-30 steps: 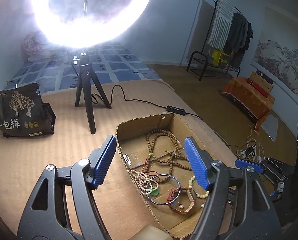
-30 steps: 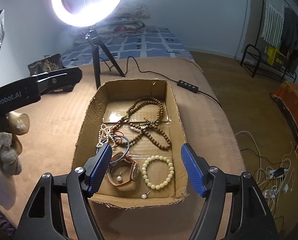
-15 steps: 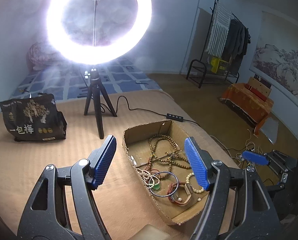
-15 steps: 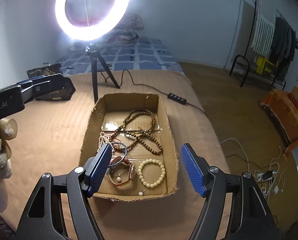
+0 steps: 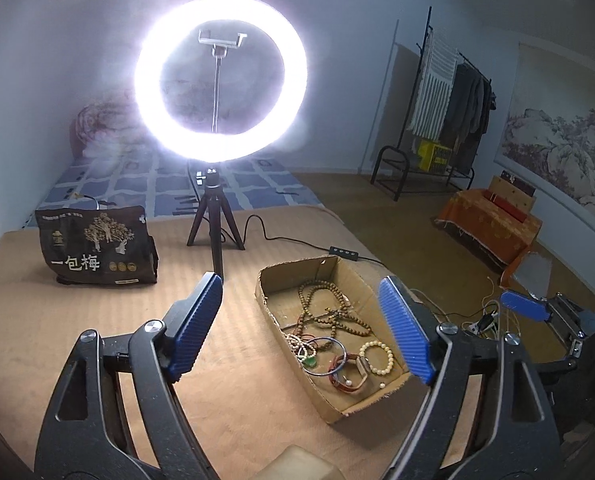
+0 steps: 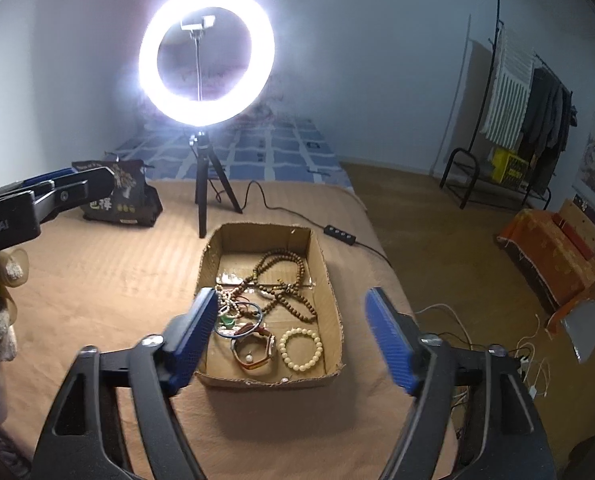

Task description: Organize jewelry

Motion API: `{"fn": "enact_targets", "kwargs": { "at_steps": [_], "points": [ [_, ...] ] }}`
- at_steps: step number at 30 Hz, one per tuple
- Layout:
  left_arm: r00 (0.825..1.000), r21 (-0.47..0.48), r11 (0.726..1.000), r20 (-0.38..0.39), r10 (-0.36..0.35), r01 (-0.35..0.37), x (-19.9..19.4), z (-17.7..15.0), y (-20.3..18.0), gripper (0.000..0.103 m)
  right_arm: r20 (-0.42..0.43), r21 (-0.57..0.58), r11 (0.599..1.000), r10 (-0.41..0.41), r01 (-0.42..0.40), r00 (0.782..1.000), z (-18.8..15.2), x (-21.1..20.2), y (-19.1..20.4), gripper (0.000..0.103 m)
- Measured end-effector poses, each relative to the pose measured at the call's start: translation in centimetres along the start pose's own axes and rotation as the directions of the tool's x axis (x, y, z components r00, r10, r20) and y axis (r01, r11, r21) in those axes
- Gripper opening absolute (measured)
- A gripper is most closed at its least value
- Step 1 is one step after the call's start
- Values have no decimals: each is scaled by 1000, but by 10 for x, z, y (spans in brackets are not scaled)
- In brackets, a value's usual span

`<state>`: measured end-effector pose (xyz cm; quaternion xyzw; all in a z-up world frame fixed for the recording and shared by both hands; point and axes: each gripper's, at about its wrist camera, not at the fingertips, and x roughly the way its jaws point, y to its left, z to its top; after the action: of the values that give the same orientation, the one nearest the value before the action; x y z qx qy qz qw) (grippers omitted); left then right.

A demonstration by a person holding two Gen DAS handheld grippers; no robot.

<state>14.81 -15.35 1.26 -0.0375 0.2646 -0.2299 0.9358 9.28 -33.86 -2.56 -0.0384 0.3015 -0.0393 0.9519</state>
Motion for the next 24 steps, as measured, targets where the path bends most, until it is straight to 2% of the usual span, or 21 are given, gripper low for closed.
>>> {"fn": "enact_targets", "kwargs": {
  "at_steps": [3, 7, 16, 24],
  "points": [
    [1000, 10, 1000, 14, 5, -5, -17, -3, -2, 84, 24, 7, 1000, -18, 18, 1000, -2, -10, 1, 81],
    [999, 38, 999, 31, 19, -21, -34, -8, -5, 96, 37, 45, 999, -18, 16, 999, -6, -21, 0, 81],
    [1000, 80, 997, -16, 21, -20, -50, -31, -6, 97, 66, 72, 997, -32, 27, 997, -16, -34, 2, 81],
    [998, 162, 986, -37, 50, -44, -57, -44, -19, 97, 87, 101, 994, -53, 44, 995, -16, -34, -2, 81]
  ]
}}
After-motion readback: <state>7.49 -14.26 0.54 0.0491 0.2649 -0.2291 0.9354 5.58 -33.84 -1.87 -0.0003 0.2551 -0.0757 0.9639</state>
